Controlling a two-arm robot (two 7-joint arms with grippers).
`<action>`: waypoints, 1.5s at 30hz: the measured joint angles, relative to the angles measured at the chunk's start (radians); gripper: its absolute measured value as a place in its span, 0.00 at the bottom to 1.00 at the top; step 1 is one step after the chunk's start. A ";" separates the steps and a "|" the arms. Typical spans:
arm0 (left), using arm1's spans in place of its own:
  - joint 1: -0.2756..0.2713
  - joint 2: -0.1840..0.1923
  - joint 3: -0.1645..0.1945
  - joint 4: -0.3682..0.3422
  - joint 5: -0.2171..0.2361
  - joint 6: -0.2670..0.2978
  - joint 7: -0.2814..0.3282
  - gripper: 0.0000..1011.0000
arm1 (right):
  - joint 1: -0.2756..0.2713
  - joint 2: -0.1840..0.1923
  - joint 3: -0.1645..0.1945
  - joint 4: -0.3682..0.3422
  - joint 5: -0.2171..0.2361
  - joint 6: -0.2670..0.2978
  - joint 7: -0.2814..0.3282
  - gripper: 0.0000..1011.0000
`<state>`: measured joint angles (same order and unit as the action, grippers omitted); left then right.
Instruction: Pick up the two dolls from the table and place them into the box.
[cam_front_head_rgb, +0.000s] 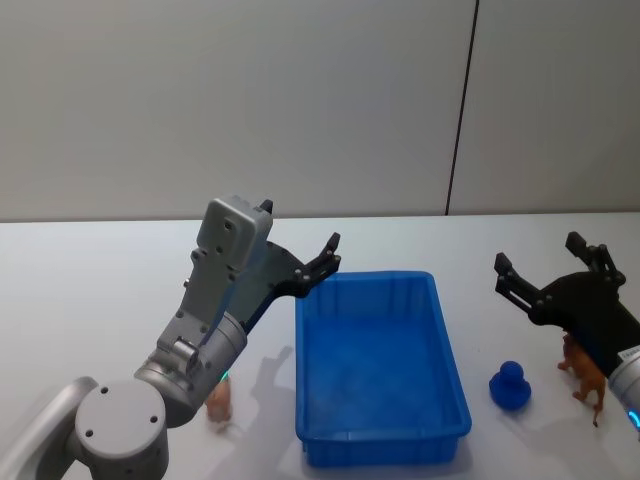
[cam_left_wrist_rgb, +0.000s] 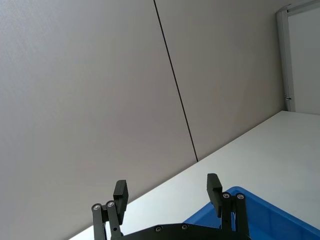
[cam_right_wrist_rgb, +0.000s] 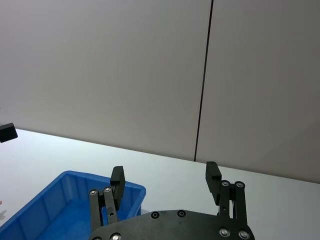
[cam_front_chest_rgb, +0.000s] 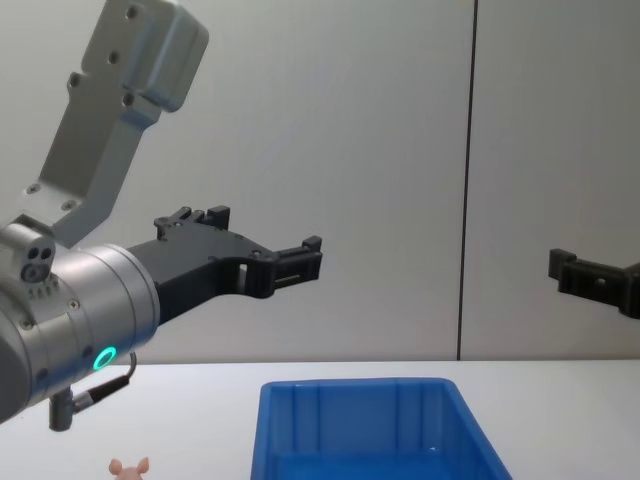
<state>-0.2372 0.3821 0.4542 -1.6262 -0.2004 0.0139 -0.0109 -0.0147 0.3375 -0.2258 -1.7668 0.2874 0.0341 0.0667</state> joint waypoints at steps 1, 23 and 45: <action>0.000 0.000 0.000 0.000 0.000 0.000 0.000 0.99 | 0.000 0.000 0.000 0.000 0.000 0.000 0.000 0.99; 0.000 0.000 0.000 0.000 0.000 0.000 0.000 0.99 | 0.000 0.000 0.000 0.000 0.000 0.000 0.000 0.99; 0.000 0.000 0.000 0.000 0.000 0.000 0.000 0.99 | 0.000 0.000 0.000 0.000 0.000 0.000 0.000 0.99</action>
<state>-0.2372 0.3821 0.4542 -1.6262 -0.2004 0.0139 -0.0109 -0.0146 0.3374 -0.2259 -1.7667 0.2873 0.0341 0.0668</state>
